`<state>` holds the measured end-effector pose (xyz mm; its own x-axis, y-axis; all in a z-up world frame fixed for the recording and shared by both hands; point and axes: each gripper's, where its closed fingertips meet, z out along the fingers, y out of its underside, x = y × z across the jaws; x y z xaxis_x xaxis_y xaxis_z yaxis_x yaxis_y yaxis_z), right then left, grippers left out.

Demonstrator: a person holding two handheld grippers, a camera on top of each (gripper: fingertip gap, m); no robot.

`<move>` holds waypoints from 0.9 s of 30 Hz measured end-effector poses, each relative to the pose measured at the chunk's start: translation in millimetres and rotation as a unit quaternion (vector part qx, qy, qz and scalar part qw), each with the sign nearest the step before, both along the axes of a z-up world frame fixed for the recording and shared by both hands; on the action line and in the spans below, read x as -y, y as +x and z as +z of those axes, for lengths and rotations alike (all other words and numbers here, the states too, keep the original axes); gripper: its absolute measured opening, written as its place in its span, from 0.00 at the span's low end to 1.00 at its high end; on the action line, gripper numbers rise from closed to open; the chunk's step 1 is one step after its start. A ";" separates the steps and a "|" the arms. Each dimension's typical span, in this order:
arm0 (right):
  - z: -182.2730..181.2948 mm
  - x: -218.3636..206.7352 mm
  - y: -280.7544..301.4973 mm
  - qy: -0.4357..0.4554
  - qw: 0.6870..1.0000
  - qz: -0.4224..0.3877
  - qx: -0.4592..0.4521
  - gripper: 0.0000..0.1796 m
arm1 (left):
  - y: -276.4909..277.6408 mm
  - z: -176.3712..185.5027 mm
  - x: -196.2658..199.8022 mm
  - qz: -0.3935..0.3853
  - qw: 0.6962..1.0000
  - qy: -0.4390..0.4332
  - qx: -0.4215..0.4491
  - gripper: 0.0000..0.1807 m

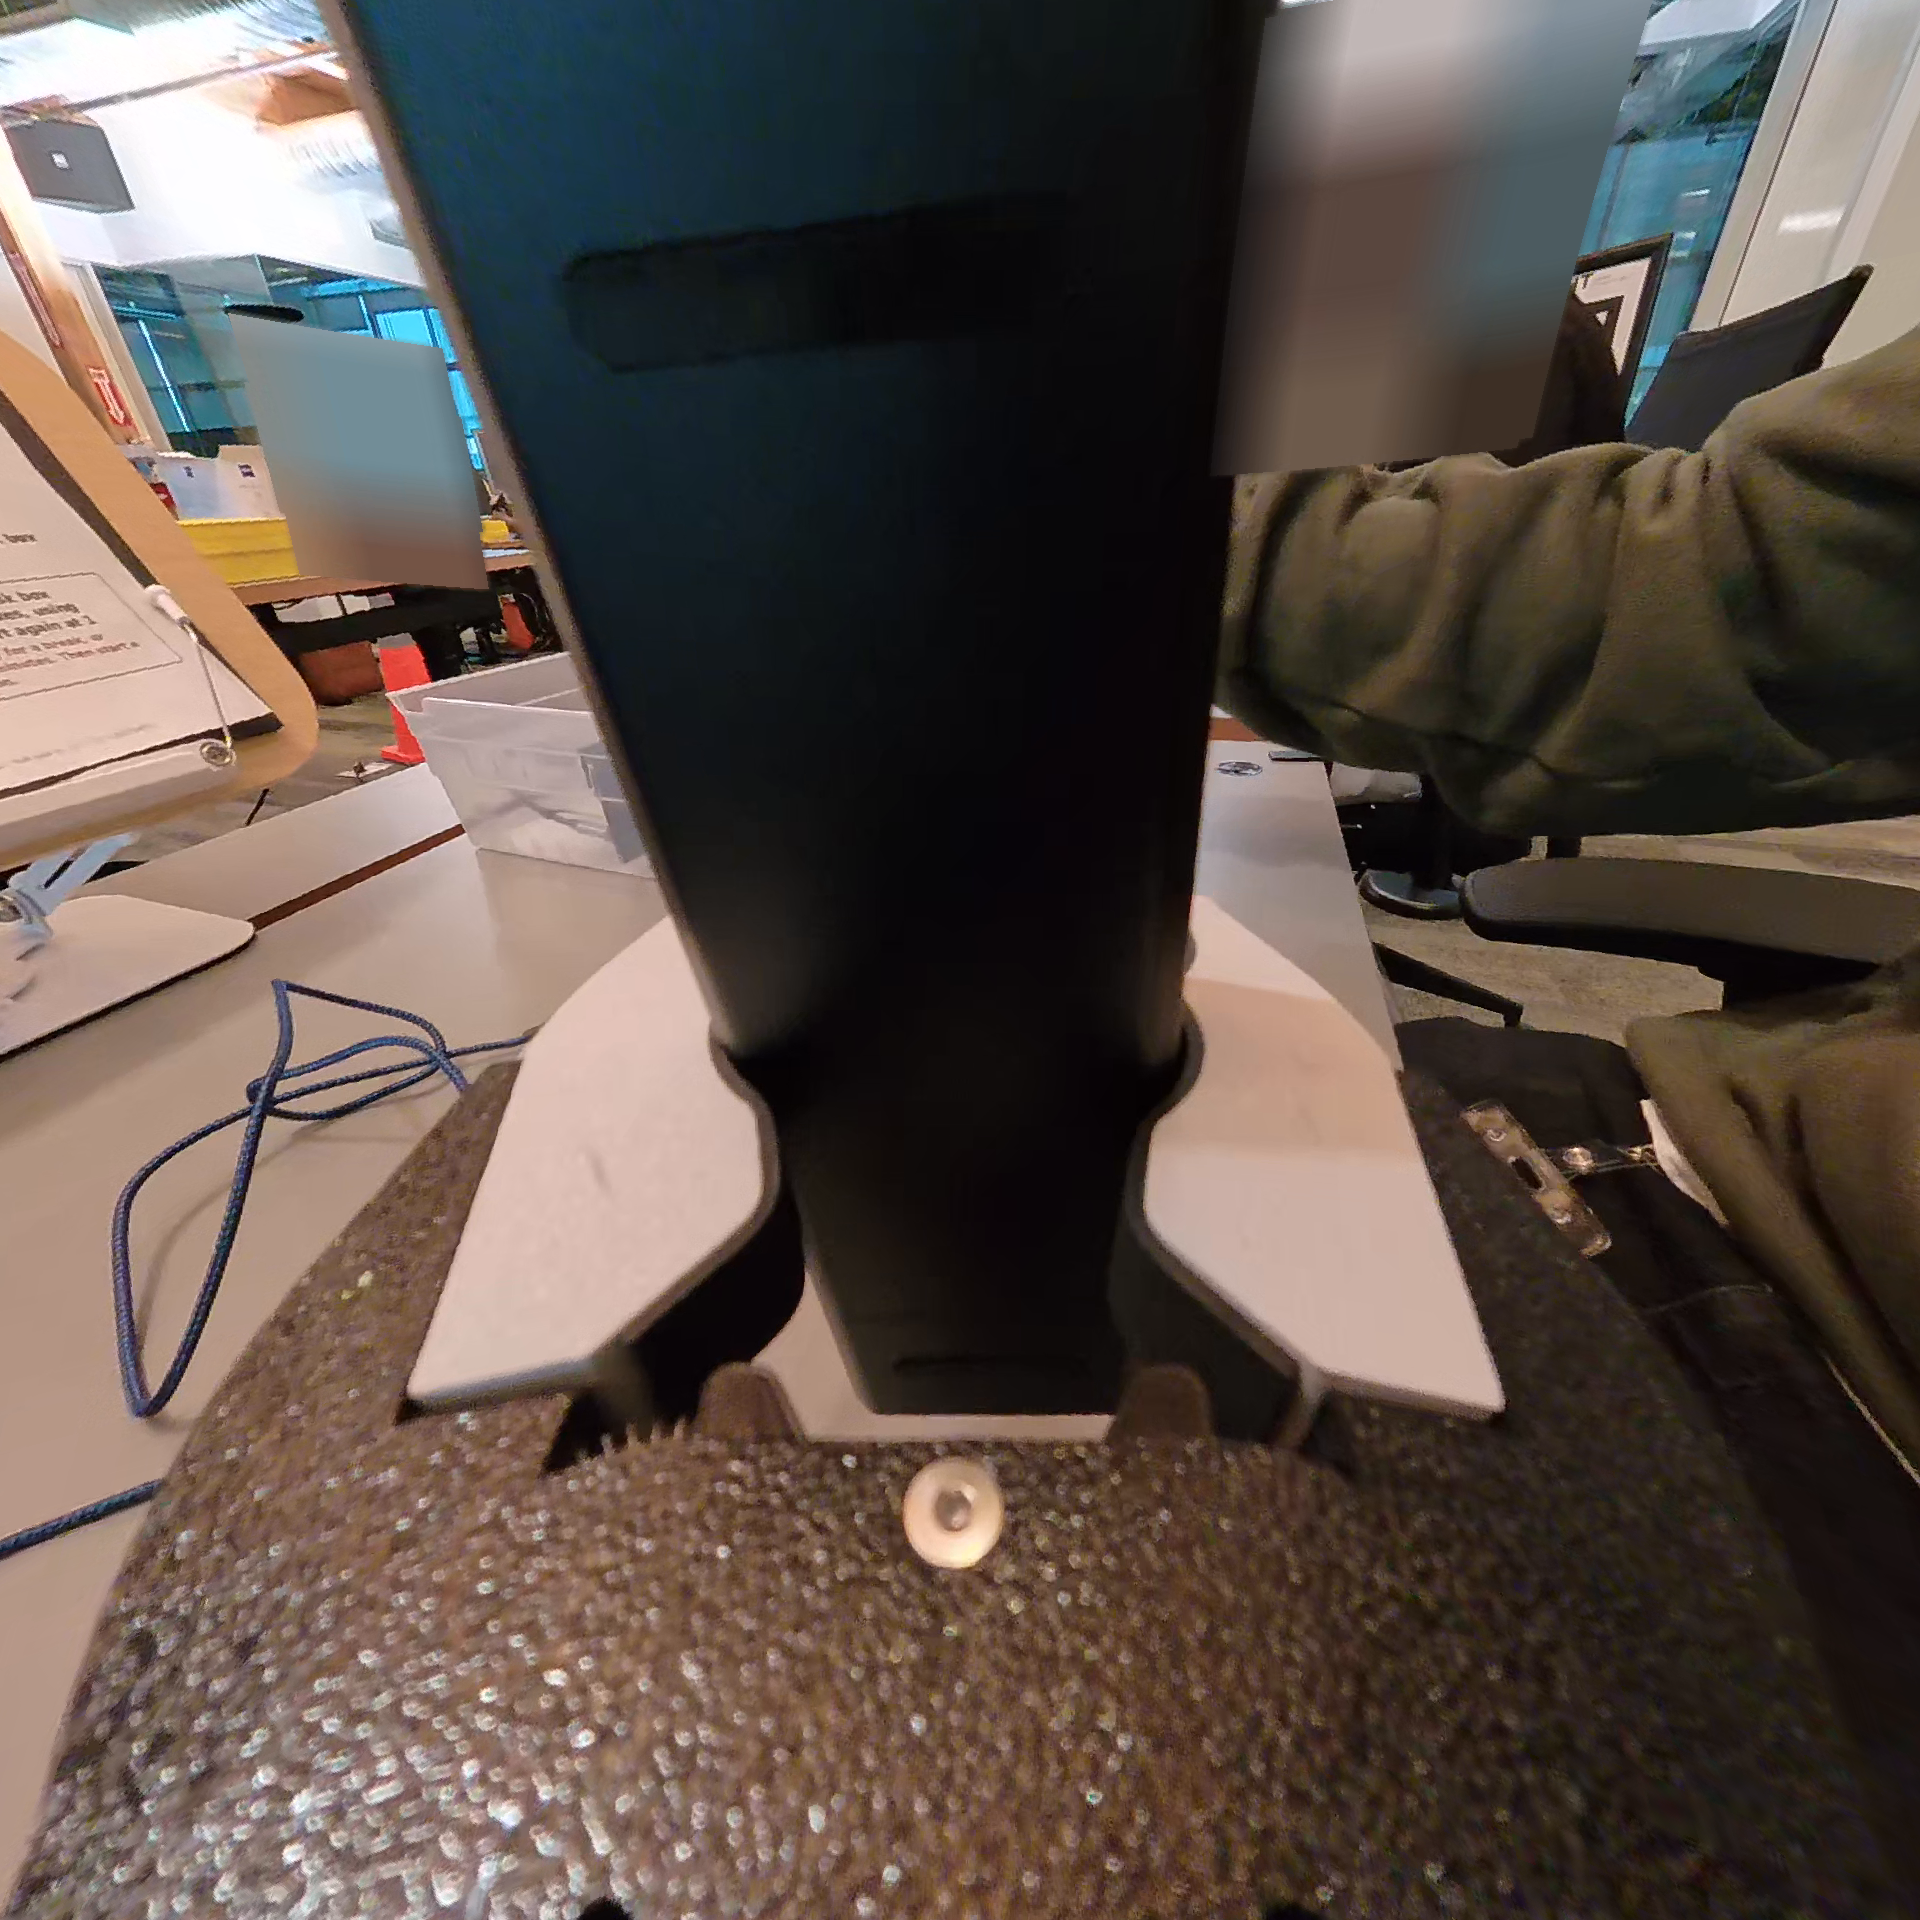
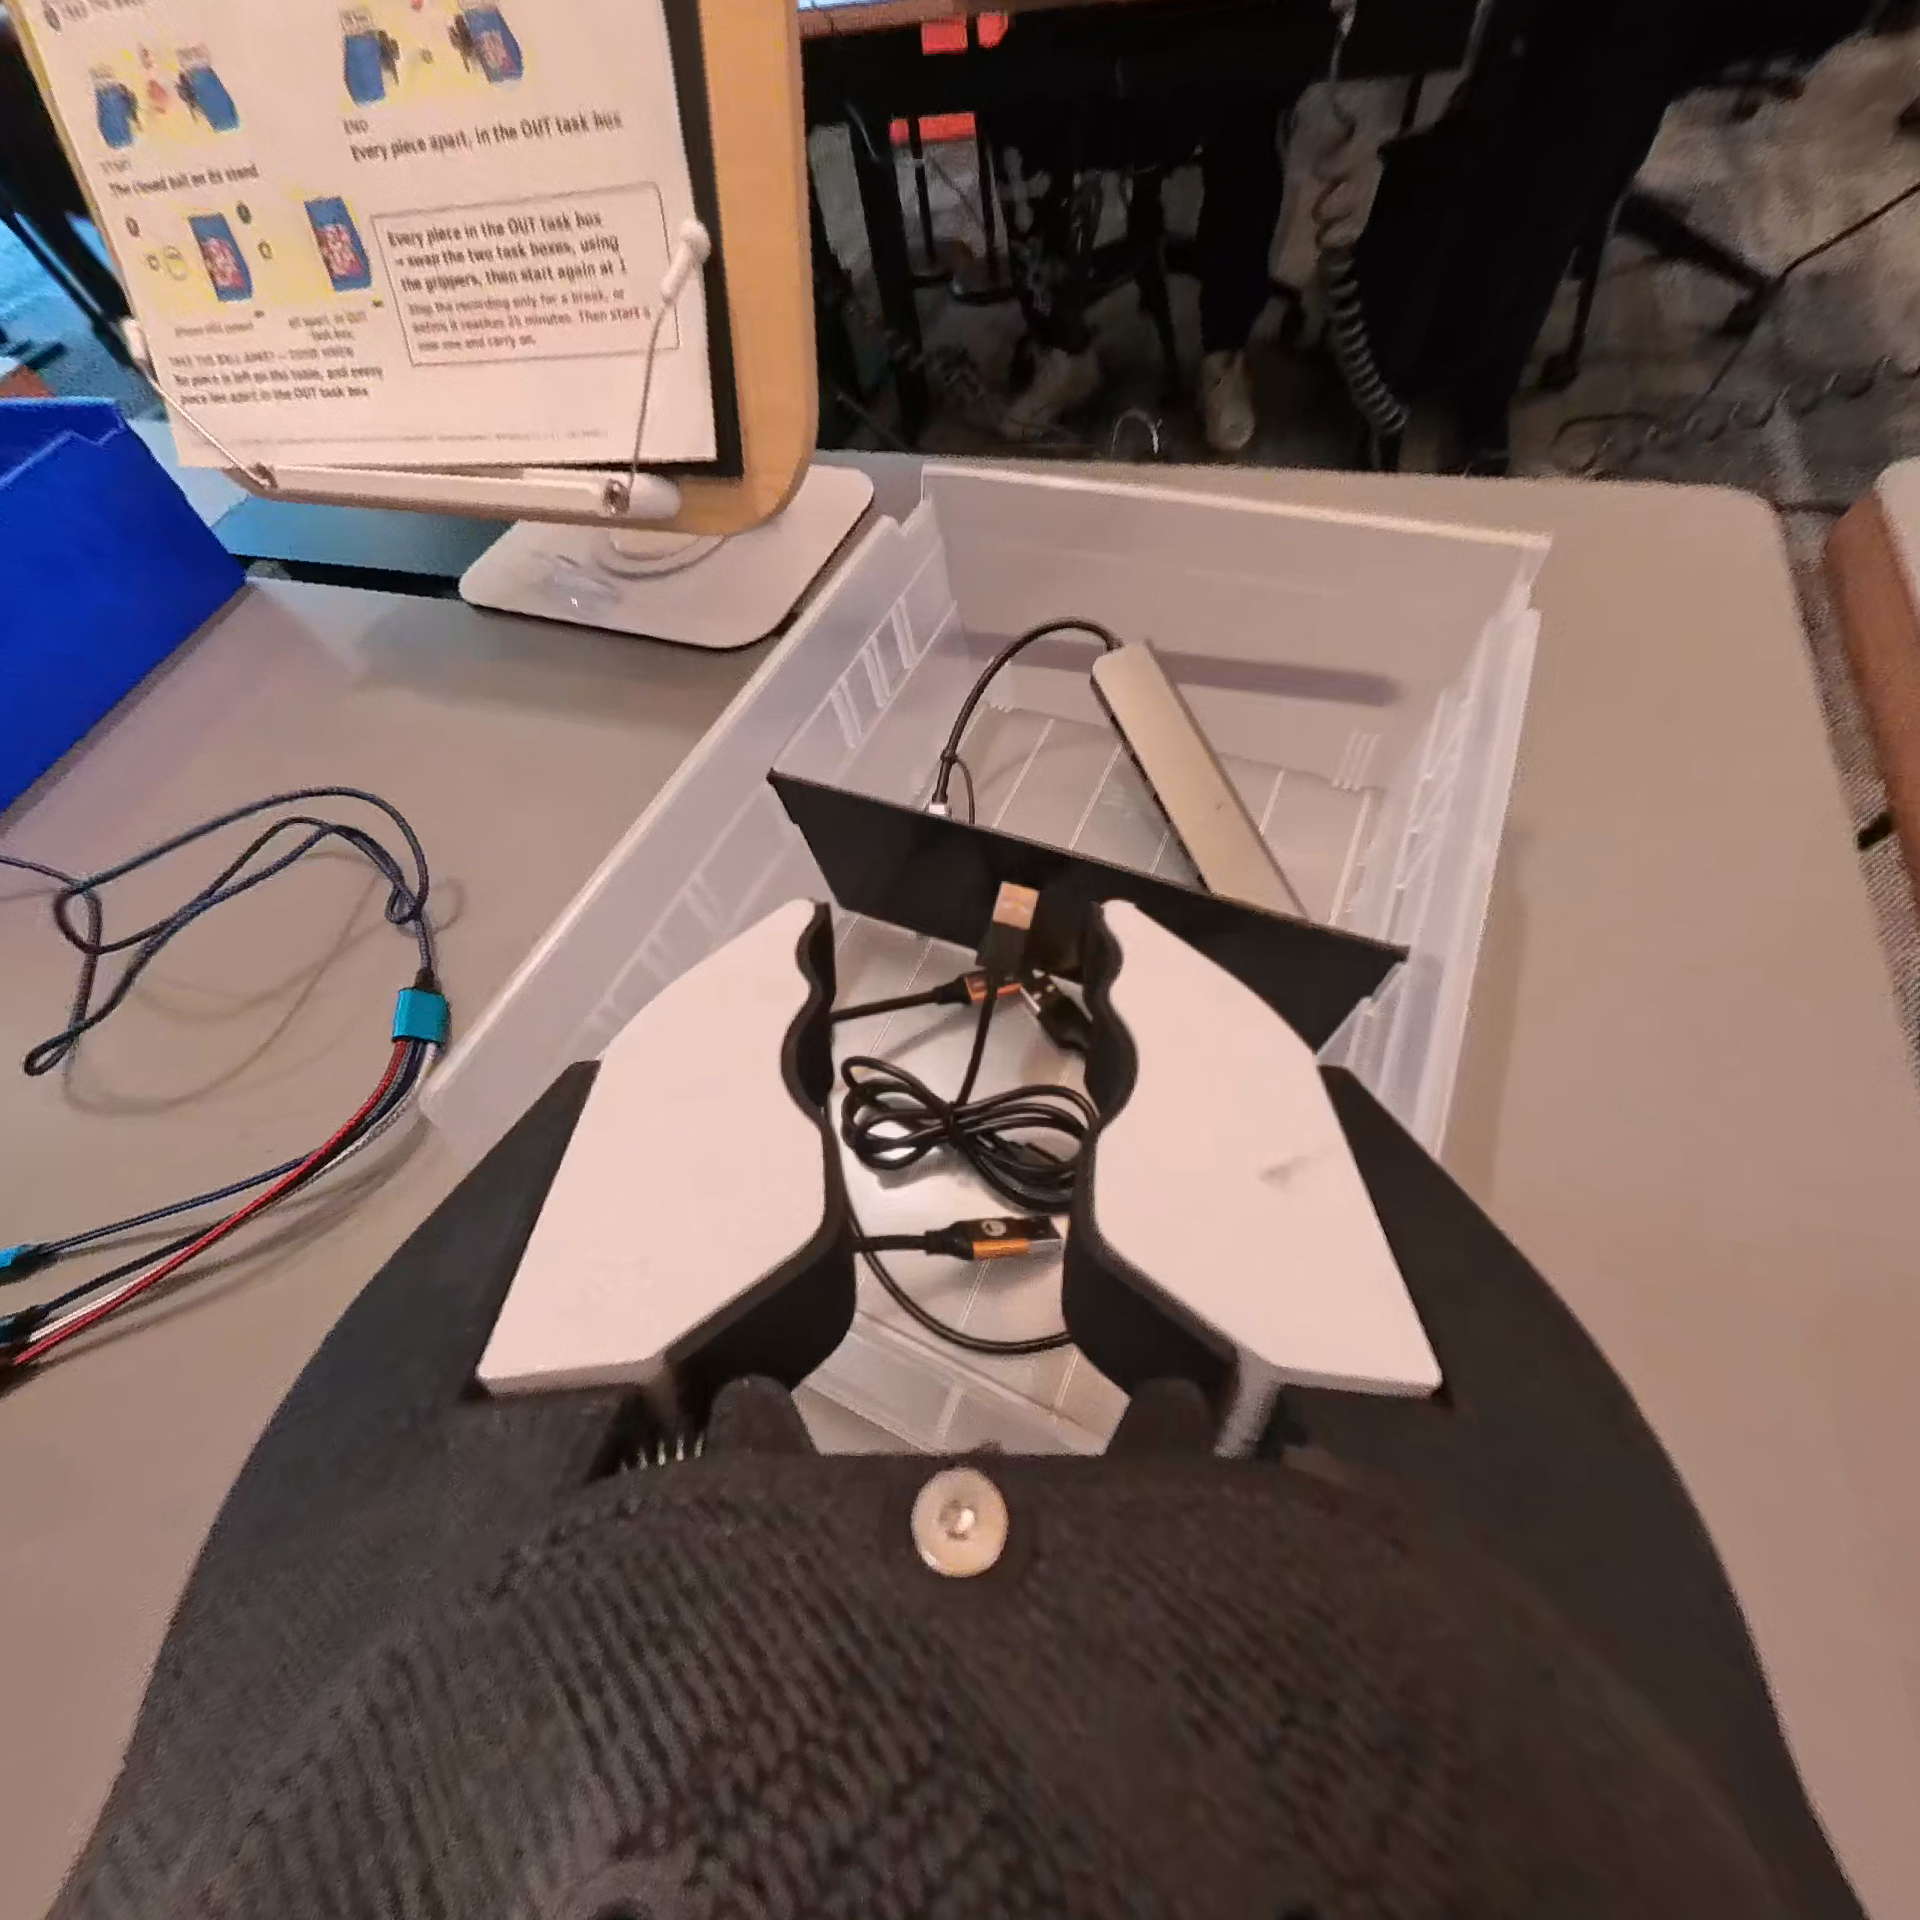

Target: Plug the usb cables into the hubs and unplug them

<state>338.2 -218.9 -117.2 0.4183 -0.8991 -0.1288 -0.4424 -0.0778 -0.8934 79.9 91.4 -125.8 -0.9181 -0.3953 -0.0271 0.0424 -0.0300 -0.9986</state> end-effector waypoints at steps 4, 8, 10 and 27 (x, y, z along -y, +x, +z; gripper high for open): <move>20.8 -2.7 -17.2 0.005 0.999 -0.001 0.048 0.24 | 0.3 -3.8 2.6 -0.001 1.000 0.008 -0.003 0.42; 36.6 -41.8 -68.1 0.045 0.991 0.078 0.098 0.22 | 0.8 -4.2 5.1 0.000 1.000 0.010 -0.003 0.41; 34.6 -74.3 -104.7 0.074 0.981 0.142 0.111 0.22 | 1.3 -3.8 6.2 0.001 1.000 0.009 -0.002 0.40; -5.9 -304.2 -294.4 0.131 0.825 0.529 0.150 0.18 | -31.9 10.3 30.2 -0.094 0.995 -0.004 0.030 0.40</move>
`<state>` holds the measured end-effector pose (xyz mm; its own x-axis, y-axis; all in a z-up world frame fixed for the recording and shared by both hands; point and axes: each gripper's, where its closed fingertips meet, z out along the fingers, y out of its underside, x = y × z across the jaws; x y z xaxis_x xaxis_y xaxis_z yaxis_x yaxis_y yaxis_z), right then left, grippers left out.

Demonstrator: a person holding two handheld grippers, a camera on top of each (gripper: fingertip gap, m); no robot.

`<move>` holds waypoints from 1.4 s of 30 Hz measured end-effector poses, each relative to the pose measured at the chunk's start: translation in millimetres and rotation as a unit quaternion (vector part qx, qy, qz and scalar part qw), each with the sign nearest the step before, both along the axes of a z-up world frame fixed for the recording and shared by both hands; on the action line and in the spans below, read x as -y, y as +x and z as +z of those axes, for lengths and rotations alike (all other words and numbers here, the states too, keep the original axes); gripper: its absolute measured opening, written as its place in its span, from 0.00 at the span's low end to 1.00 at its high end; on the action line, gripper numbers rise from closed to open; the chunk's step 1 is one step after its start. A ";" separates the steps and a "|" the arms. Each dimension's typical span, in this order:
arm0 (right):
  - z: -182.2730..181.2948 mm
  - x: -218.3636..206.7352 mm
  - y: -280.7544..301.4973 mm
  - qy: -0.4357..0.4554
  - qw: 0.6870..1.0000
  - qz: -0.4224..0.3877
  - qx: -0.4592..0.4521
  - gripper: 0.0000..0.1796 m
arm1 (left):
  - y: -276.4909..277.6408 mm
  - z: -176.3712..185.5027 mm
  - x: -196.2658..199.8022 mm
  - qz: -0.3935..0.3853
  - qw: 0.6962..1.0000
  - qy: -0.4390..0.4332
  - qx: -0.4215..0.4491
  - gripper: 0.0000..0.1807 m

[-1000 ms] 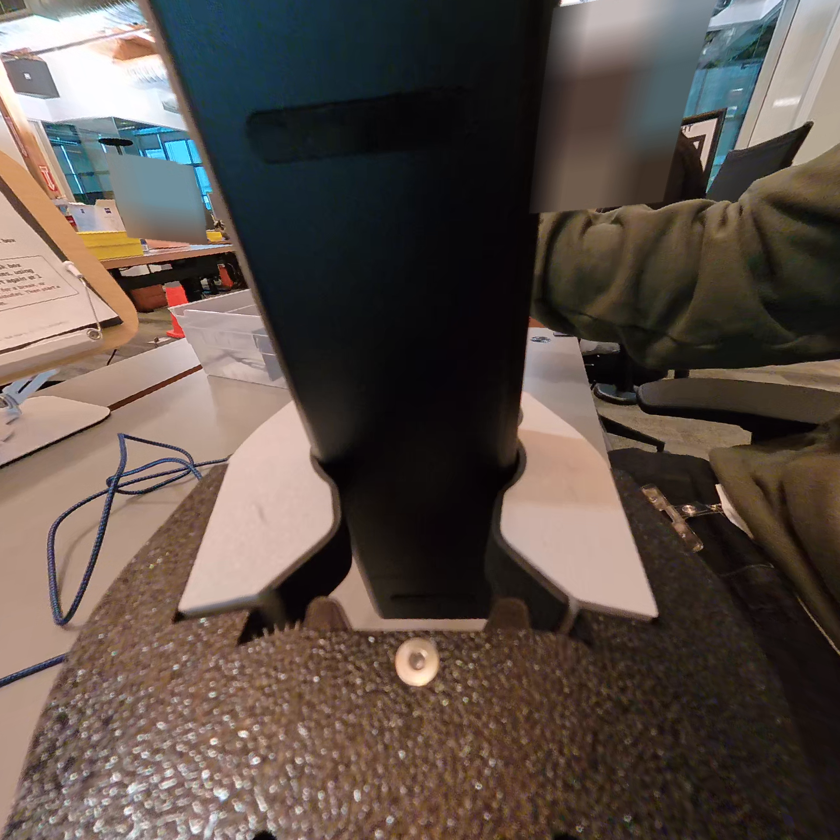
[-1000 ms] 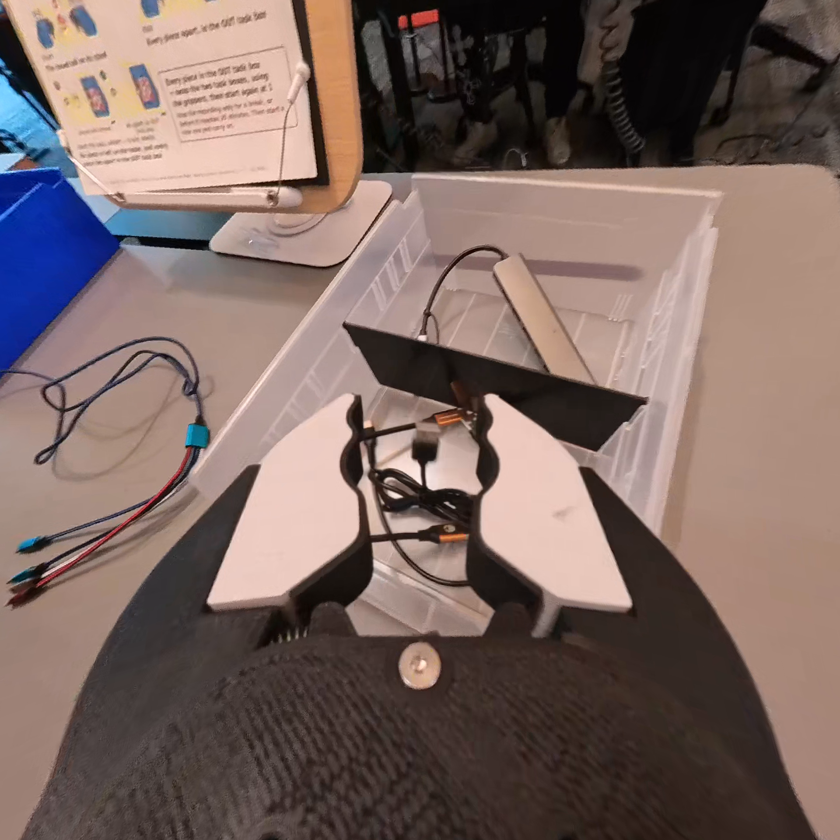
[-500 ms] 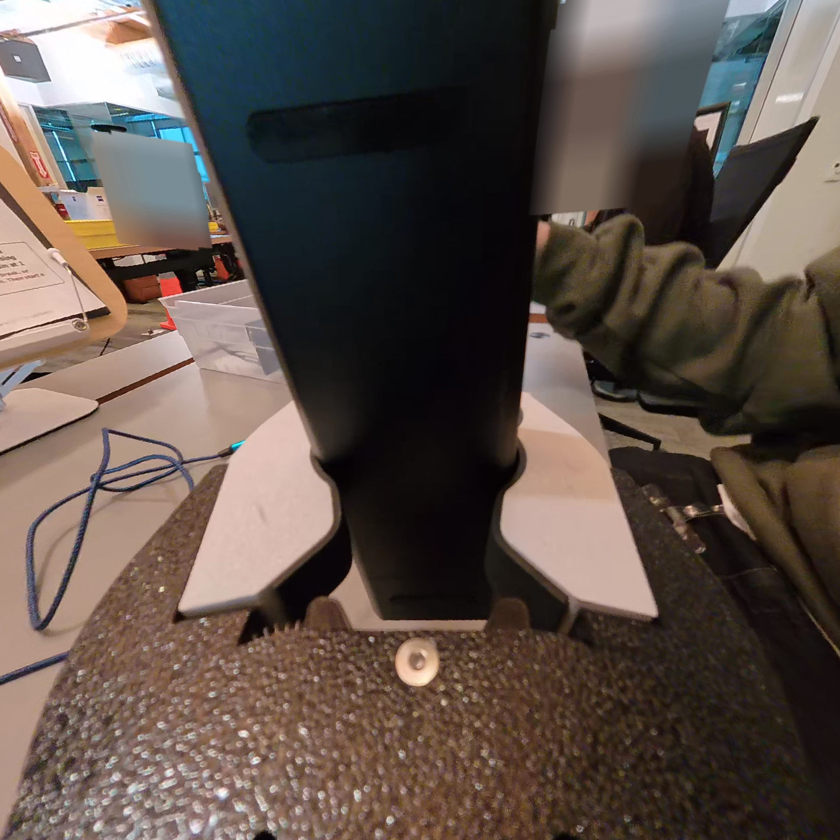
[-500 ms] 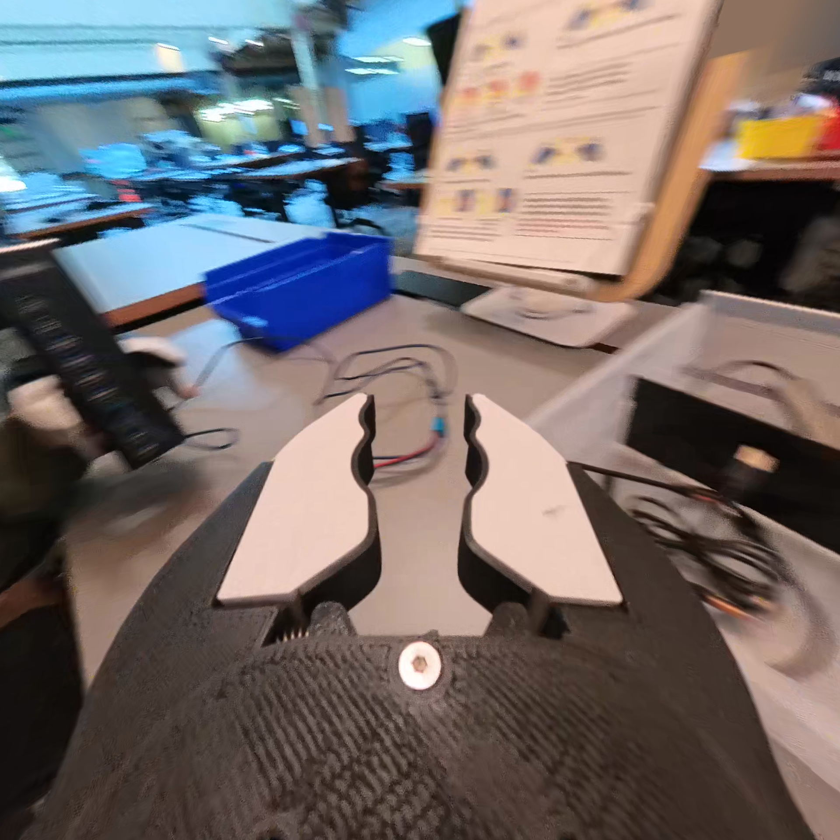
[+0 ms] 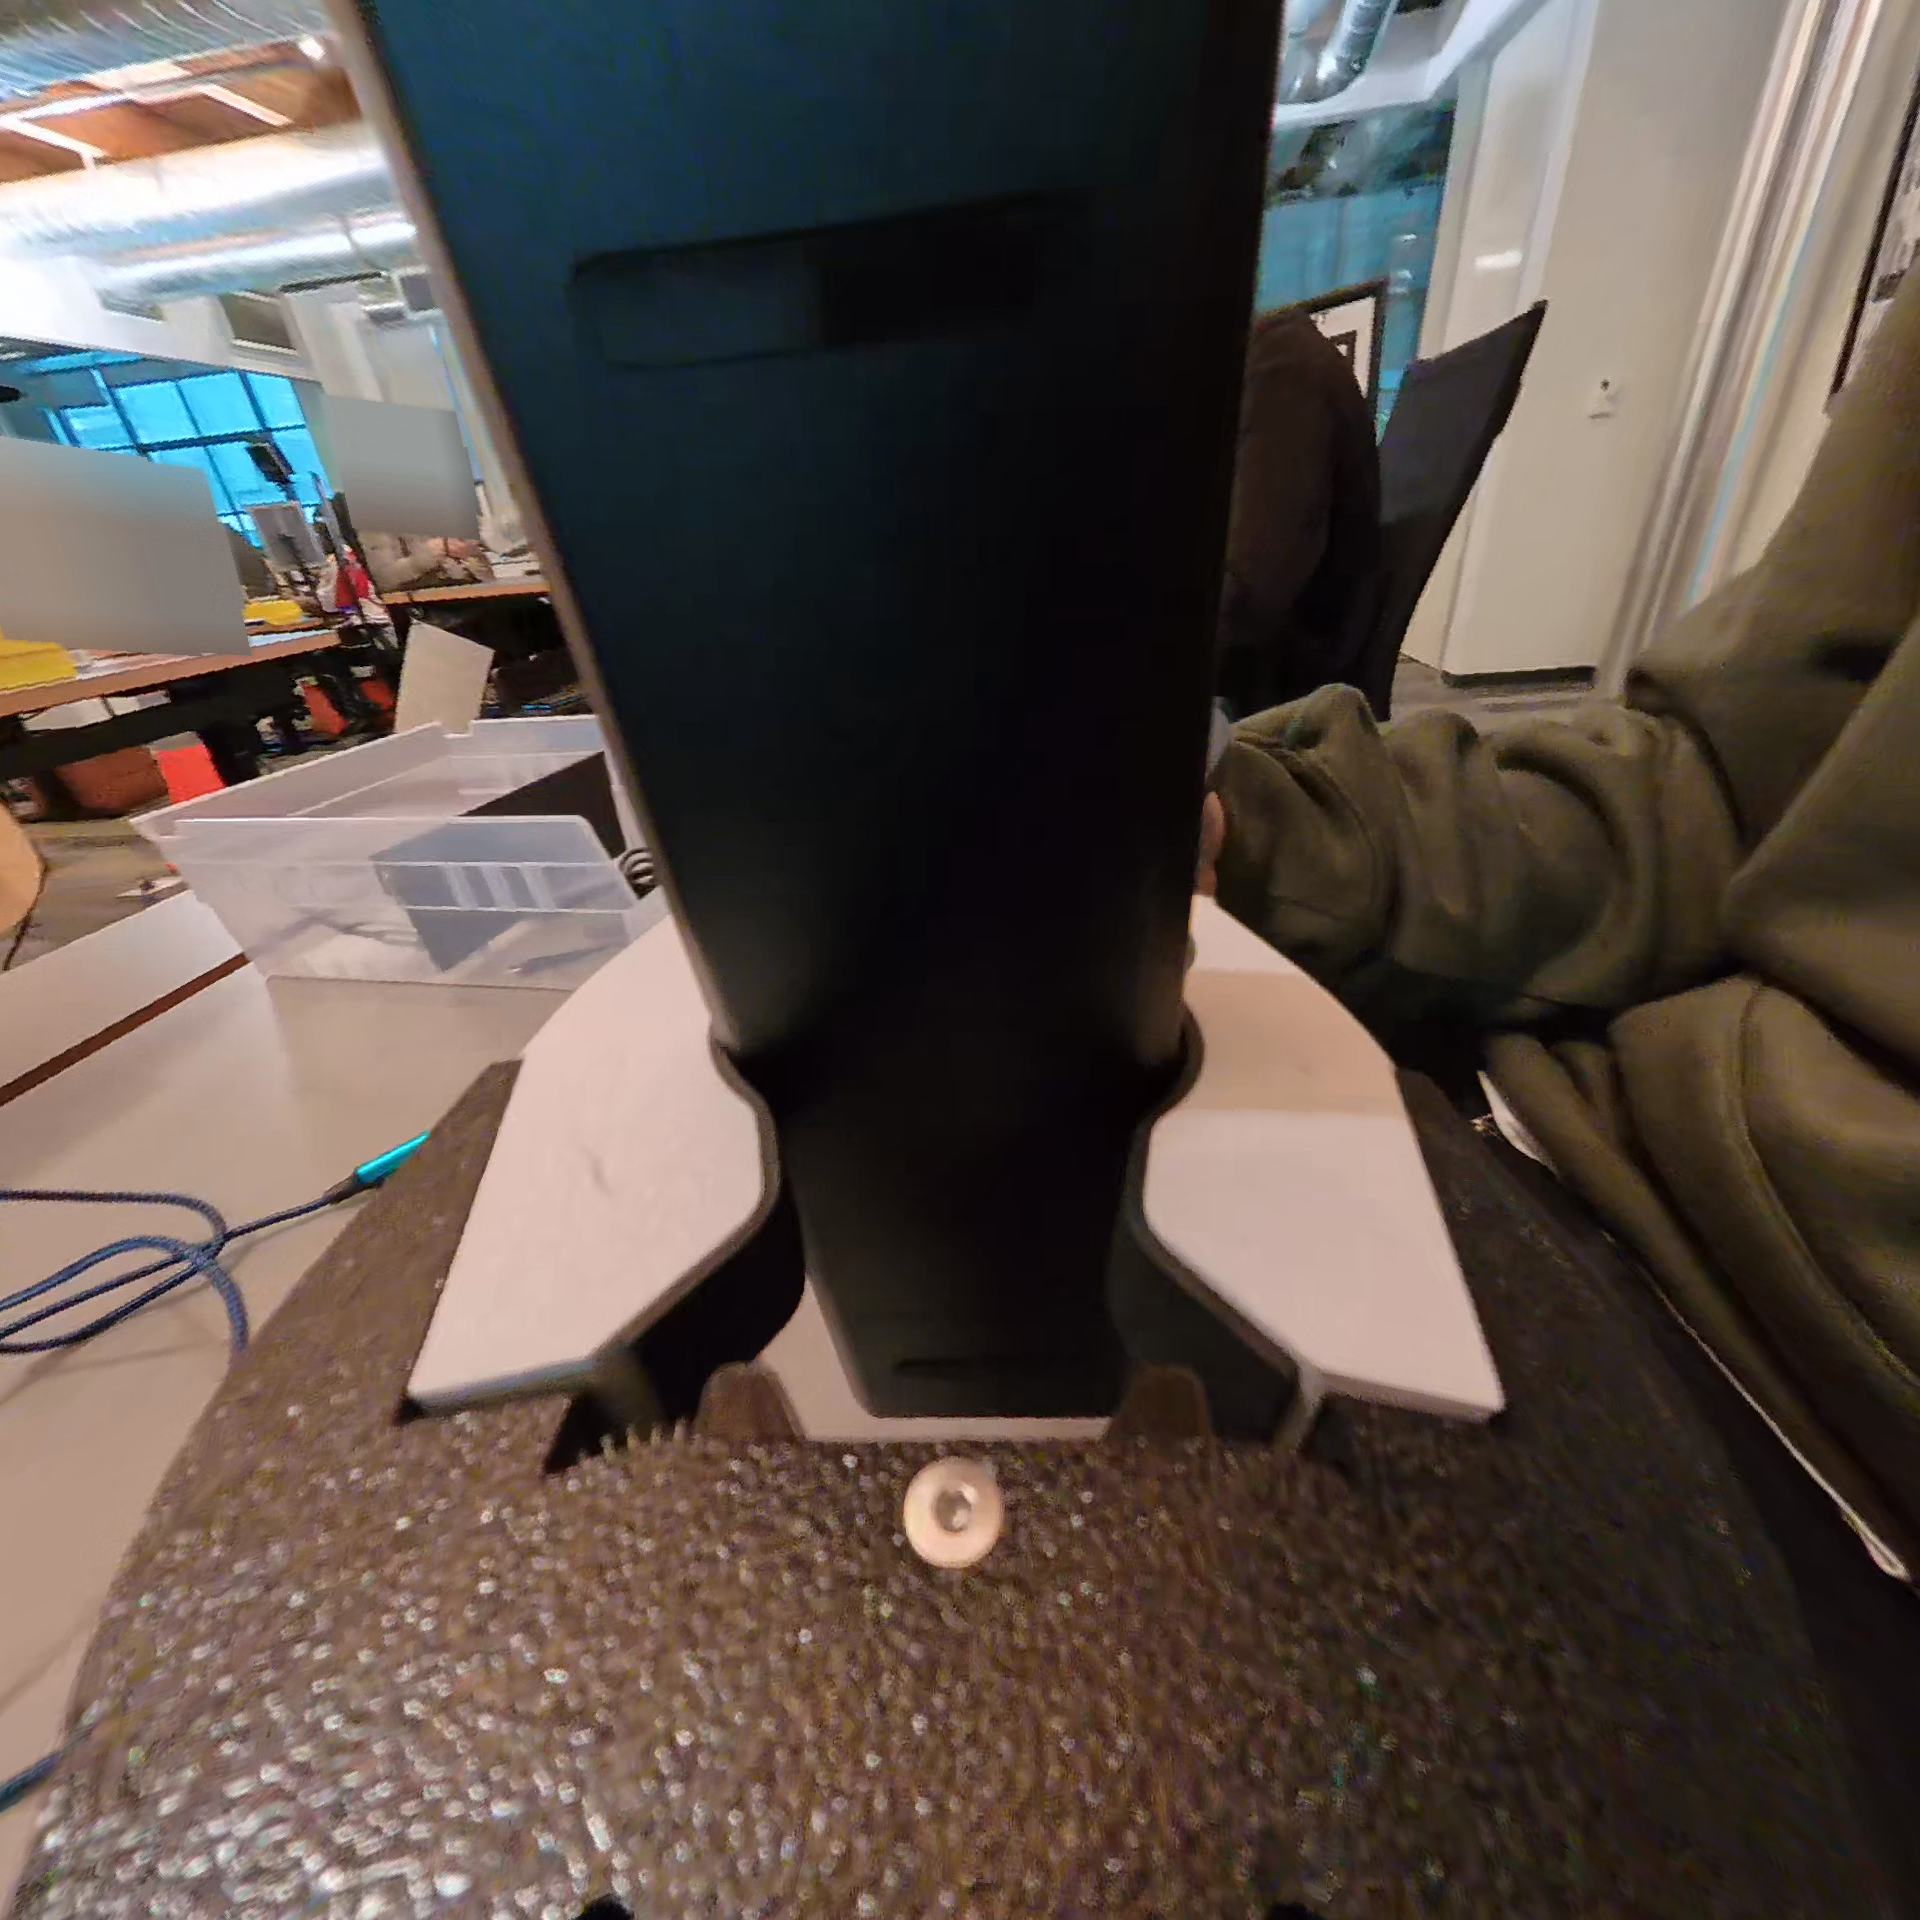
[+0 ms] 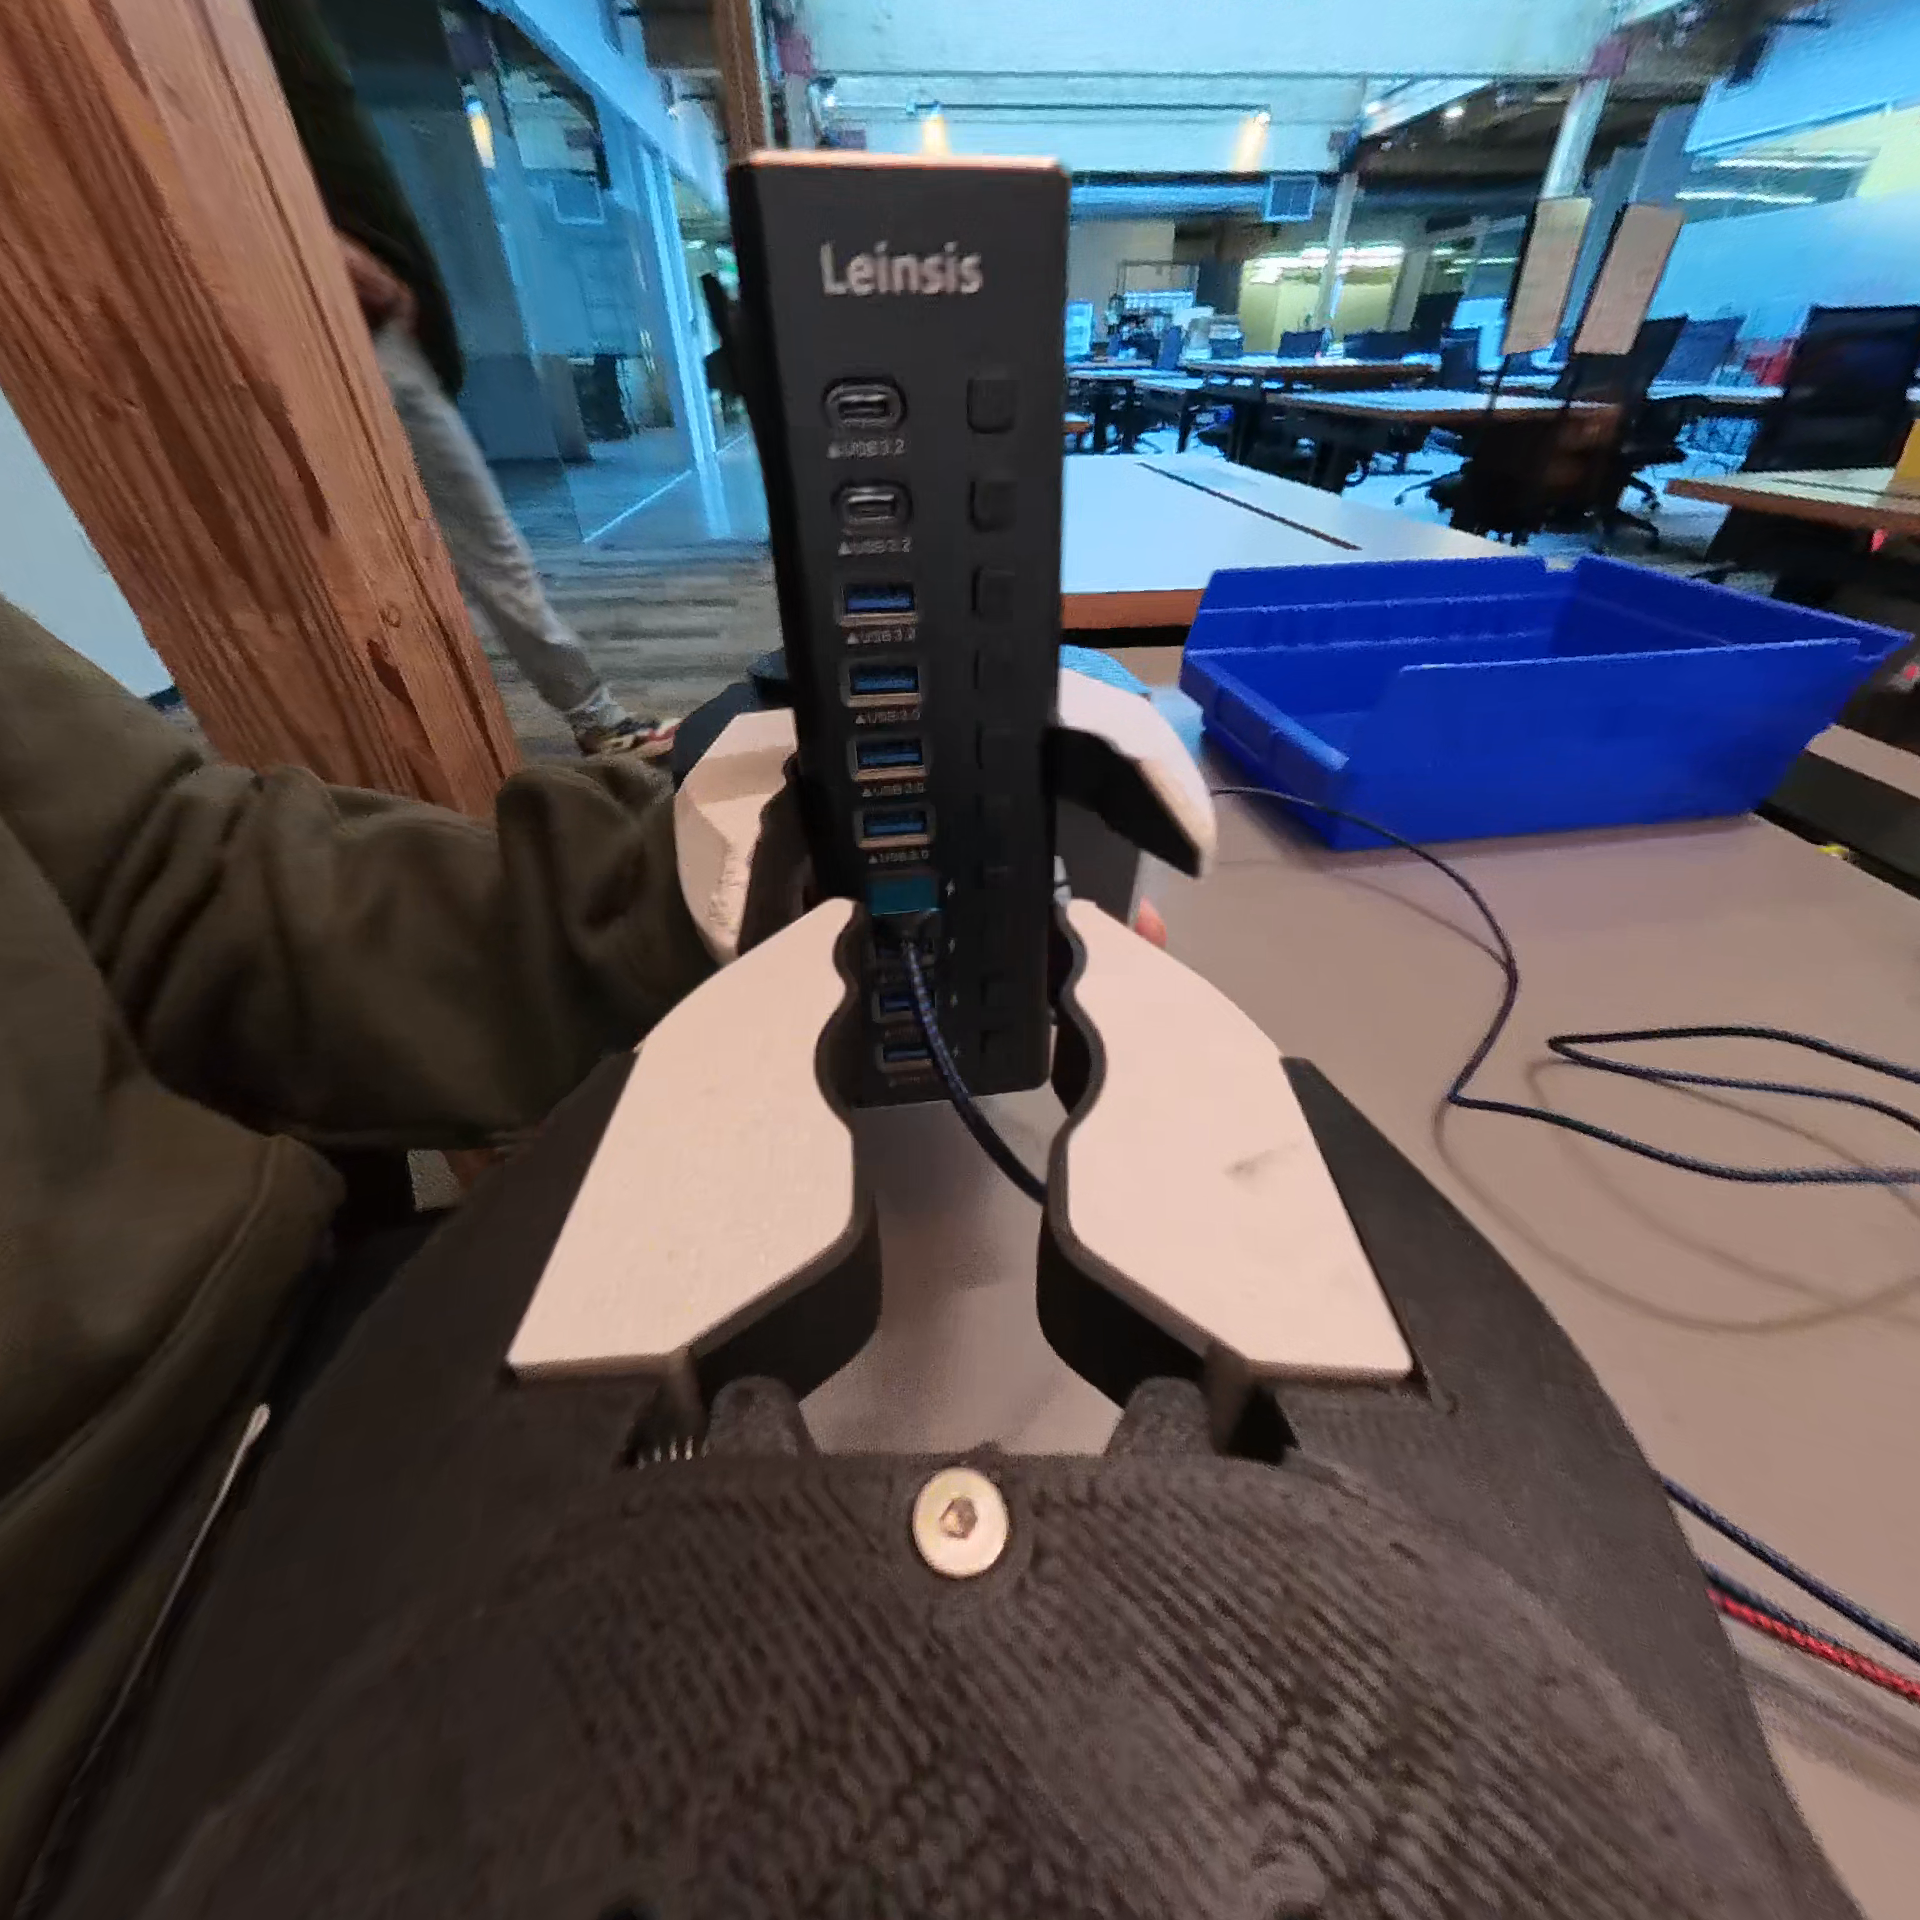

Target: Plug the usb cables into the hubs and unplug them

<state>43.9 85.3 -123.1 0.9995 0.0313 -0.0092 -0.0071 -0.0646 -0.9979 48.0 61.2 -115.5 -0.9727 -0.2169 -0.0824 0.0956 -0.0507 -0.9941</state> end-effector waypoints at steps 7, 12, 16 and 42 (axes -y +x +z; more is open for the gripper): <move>-6.5 0.8 -9.9 -0.023 0.999 0.031 0.007 0.14 | -5.7 -3.7 7.8 -0.021 1.000 0.009 -0.001 0.40; -14.2 2.4 -9.0 -0.055 0.998 0.030 0.004 0.16 | -6.6 -6.8 9.5 -0.020 0.999 0.024 0.007 0.40; -19.3 4.3 -3.3 -0.082 0.996 0.011 0.019 0.16 | -3.7 -6.6 9.4 -0.010 1.000 0.023 0.008 0.40; -3.8 -7.1 -11.8 0.003 1.000 0.019 0.021 0.15 | -5.8 5.3 0.9 -0.006 1.000 0.001 0.016 0.40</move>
